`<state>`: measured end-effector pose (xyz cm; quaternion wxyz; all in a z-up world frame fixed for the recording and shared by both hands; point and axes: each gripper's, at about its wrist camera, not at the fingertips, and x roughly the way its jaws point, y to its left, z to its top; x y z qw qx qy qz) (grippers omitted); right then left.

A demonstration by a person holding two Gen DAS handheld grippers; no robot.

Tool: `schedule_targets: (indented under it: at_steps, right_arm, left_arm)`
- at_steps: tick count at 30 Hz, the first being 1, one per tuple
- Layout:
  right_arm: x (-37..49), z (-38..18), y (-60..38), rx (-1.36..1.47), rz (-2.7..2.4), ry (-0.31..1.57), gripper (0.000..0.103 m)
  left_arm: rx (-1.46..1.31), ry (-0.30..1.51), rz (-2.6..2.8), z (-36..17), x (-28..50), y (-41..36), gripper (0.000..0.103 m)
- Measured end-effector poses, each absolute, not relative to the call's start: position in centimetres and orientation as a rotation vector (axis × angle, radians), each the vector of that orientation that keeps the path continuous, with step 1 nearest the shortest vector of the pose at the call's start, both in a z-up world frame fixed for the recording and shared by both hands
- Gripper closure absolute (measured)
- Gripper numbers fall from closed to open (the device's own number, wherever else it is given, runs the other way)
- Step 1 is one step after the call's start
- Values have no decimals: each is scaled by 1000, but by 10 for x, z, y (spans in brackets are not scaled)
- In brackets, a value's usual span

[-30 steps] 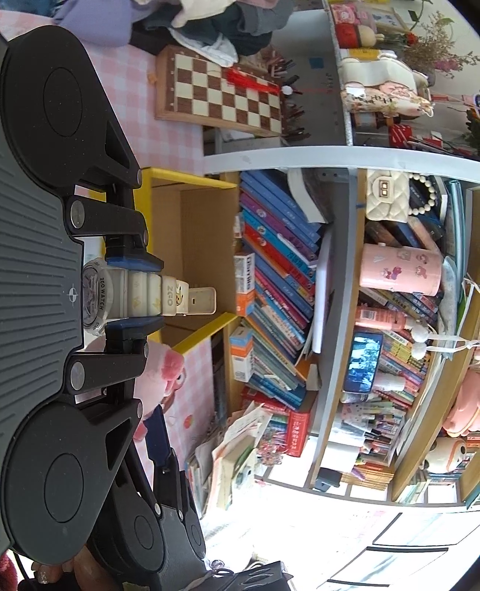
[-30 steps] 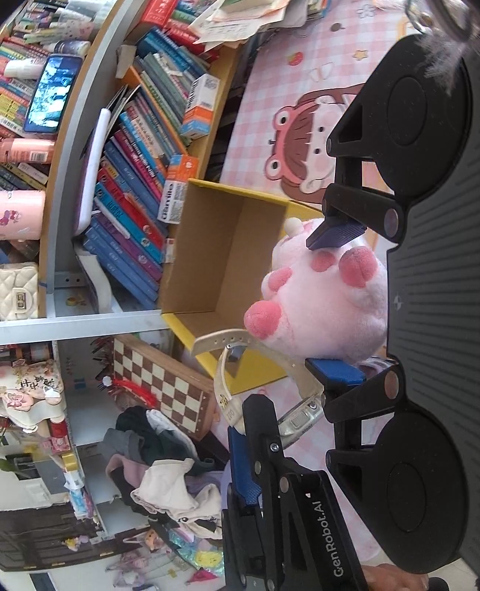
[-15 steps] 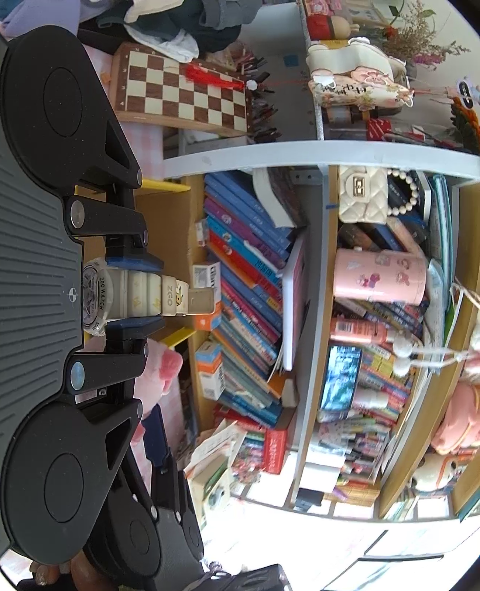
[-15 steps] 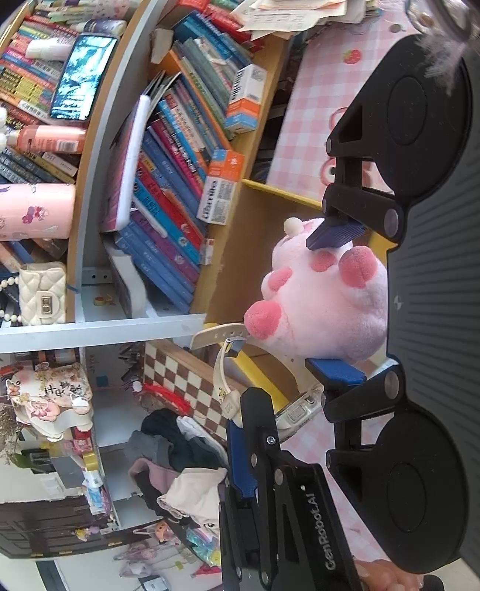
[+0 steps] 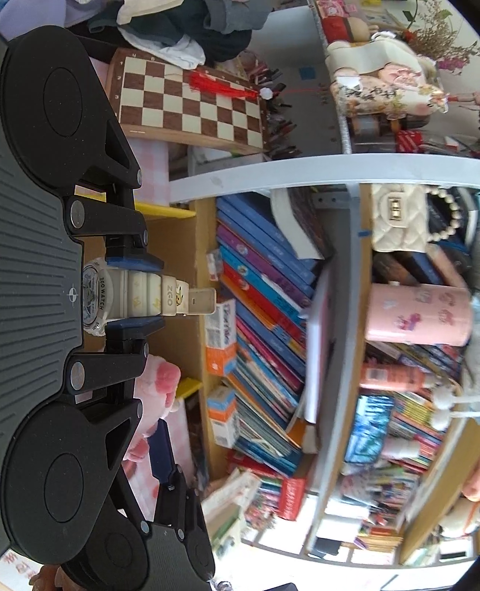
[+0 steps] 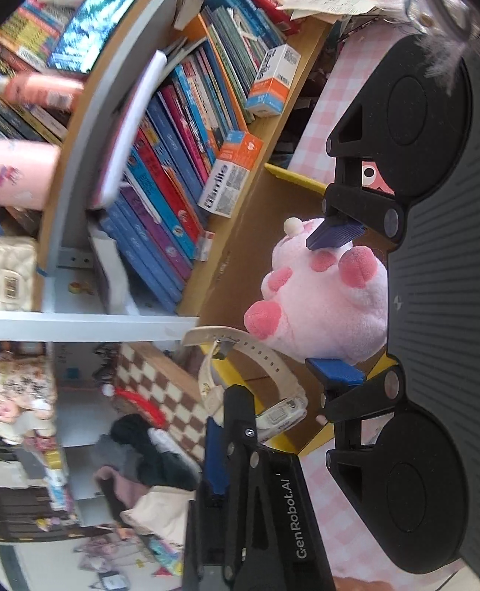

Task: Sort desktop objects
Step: 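Lower into the yellow box and open the left tool while the right tool releases the pig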

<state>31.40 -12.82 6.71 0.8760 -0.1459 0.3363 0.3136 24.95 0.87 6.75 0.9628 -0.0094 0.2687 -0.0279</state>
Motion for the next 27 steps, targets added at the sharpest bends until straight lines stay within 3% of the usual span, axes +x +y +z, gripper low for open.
schedule_targets:
  at_steps: [22, 23, 26, 27]
  right_arm:
    - [376, 3, -87, -578, 792, 795, 42]
    - [380, 4, -87, -573, 795, 799, 43]
    - [390, 4, -87, -547, 798, 819, 66]
    - [394, 4, -87, -540, 796, 826, 66]
  left_arm:
    - [62, 753, -37, -1, 317, 9, 79]
    - [60, 757, -39, -2, 319, 9, 79]
    - [54, 765, -37, -4, 325, 12, 79]
    - [57, 767, -36, -5, 327, 13, 79]
